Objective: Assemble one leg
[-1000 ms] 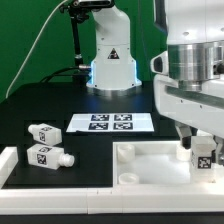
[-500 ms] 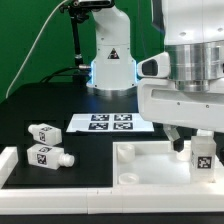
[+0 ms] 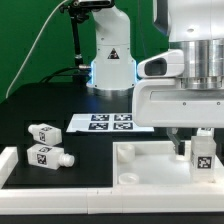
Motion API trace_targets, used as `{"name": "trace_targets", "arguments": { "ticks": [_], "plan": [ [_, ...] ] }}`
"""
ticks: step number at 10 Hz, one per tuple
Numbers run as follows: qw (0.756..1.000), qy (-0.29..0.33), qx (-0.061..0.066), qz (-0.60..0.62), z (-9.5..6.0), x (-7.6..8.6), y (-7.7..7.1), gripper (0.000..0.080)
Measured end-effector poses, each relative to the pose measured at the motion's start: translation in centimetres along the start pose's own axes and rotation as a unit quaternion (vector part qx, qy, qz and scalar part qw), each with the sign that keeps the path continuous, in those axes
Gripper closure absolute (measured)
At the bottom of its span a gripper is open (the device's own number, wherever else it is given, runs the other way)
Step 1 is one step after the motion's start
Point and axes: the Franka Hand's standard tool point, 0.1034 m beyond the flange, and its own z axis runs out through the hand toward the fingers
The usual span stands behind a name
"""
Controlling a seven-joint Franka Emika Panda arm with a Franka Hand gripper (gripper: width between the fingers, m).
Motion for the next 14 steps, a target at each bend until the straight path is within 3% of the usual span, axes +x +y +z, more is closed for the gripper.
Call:
{"name": "trace_targets", "arguments": {
  "ticks": [1,2,4,6,7,9,10,11,12,14],
  "plan": [
    [1.000,0.000,0.000,0.024,0.03,-0.02,0.01,0.0463],
    [0.998,0.000,-0.001,0.070,0.03,0.04,0.15,0.0514],
    [0.992,0.000,-0.002,0.128,0.05,0.05,0.26,0.0514],
    [0.966,-0.003,-0.007,0.260,0.02,0.02,0.55,0.0514],
    [0.945,-0.009,-0.007,0.326,0.01,-0.03,0.70,0.0514],
    [0.878,-0.023,-0.006,0.477,0.05,-0.24,0.83,0.0514],
    [0.829,-0.033,-0.010,0.558,0.07,-0.30,0.68,0.0514],
    [0.797,-0.037,-0.009,0.602,0.05,-0.33,0.75,0.0514],
    [0.774,-0.038,-0.011,0.631,0.05,-0.36,0.76,0.0514],
    [0.752,-0.038,-0.012,0.658,0.05,-0.42,0.68,0.0514]
  ]
}}
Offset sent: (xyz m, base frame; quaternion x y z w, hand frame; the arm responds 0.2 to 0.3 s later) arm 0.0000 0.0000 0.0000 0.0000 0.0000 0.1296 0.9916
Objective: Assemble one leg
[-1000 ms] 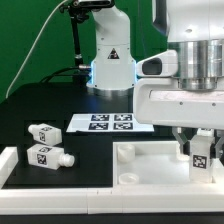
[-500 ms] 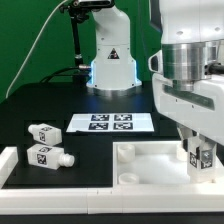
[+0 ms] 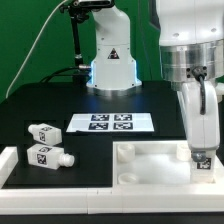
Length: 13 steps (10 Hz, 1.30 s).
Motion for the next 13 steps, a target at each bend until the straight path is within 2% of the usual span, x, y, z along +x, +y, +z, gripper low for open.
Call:
{"name": "trace_targets", "arguments": {
  "ticks": [6,7,8,9,10,12,13],
  "plan": [
    [0.995,-0.004,0.001,0.097,-0.1,0.2,0.1,0.0514],
    [0.995,-0.003,0.000,0.096,0.0,0.3,0.1,0.0379],
    [0.996,-0.004,0.003,0.094,-0.1,0.2,0.0,0.0379],
    [0.996,-0.008,0.016,0.089,-0.8,-0.1,-0.5,0.0248],
    [0.997,-0.015,0.025,0.078,-2.2,-0.3,-0.7,0.0170],
    [0.998,-0.021,0.026,0.056,-3.9,-0.4,-1.3,0.0156],
    [0.998,-0.020,0.027,0.055,-3.5,-0.4,-1.2,0.0151]
  ]
}}
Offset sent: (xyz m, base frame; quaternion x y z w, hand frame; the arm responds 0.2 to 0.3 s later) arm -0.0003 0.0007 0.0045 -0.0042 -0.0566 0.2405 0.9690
